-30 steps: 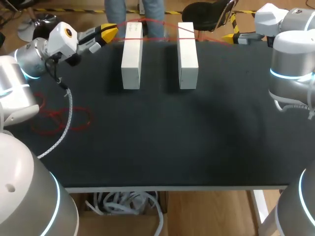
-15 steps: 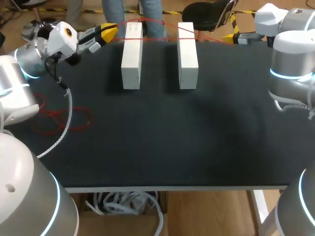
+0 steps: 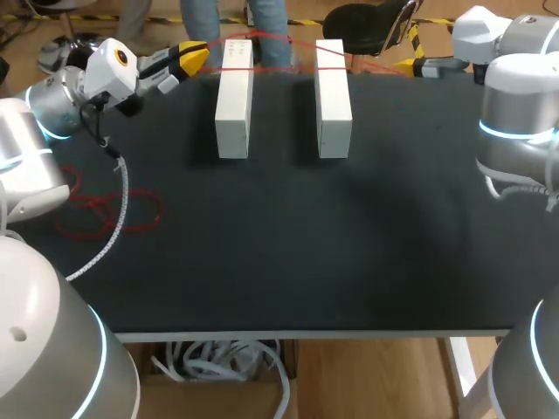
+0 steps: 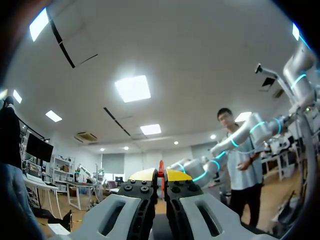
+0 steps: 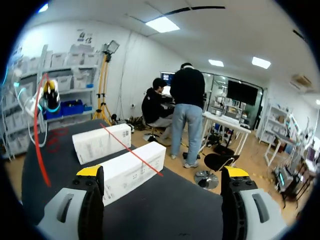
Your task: Grab the tape and strap the tape.
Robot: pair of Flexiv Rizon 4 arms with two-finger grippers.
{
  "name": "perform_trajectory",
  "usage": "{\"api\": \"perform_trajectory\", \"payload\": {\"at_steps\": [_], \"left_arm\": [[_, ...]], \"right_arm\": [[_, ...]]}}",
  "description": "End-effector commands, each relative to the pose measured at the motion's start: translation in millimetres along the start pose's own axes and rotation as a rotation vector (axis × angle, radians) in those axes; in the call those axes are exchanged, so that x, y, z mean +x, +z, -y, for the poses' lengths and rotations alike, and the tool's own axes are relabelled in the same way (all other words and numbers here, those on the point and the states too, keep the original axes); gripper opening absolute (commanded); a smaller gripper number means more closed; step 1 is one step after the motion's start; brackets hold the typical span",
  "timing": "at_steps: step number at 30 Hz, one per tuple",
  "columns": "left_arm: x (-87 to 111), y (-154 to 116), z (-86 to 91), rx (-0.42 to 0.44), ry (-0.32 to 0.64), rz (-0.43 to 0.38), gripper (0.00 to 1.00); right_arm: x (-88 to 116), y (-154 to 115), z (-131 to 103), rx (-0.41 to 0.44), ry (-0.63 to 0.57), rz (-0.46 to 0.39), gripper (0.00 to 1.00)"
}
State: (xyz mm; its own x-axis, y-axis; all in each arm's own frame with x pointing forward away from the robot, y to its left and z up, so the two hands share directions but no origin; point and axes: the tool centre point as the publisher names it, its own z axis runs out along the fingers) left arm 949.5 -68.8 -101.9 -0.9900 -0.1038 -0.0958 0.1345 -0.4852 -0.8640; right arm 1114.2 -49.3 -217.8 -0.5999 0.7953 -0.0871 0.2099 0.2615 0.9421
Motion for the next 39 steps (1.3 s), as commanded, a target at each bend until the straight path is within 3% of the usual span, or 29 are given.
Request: {"api": "perform_trajectory", "payload": {"at_steps": [1,13,18,26,39], "left_arm": [[-0.7,0,-0.3,0.001,0.0,-0.002,0.0],[-0.7,0,-0.3,0.001,0.0,-0.002,0.0],[-0.7,0,-0.3,0.001,0.0,-0.002,0.0],[-0.7,0,-0.3,0.001,0.0,-0.002,0.0],[-0.7,0,-0.3,0.001,0.0,-0.002,0.0]], "right_arm": [[5,-7,-1,-0.03,0.121,0.042,1.0],[13,-49,-9,-0.129,0.507,0.193,1.0],[14,-68,-14,-0.182,0.738,0.24,1.0],[31,-93,-22,-0.246,1.049,0.233,1.0],[73,-121,-36,-0.291,1.282,0.212,1.0]]}}
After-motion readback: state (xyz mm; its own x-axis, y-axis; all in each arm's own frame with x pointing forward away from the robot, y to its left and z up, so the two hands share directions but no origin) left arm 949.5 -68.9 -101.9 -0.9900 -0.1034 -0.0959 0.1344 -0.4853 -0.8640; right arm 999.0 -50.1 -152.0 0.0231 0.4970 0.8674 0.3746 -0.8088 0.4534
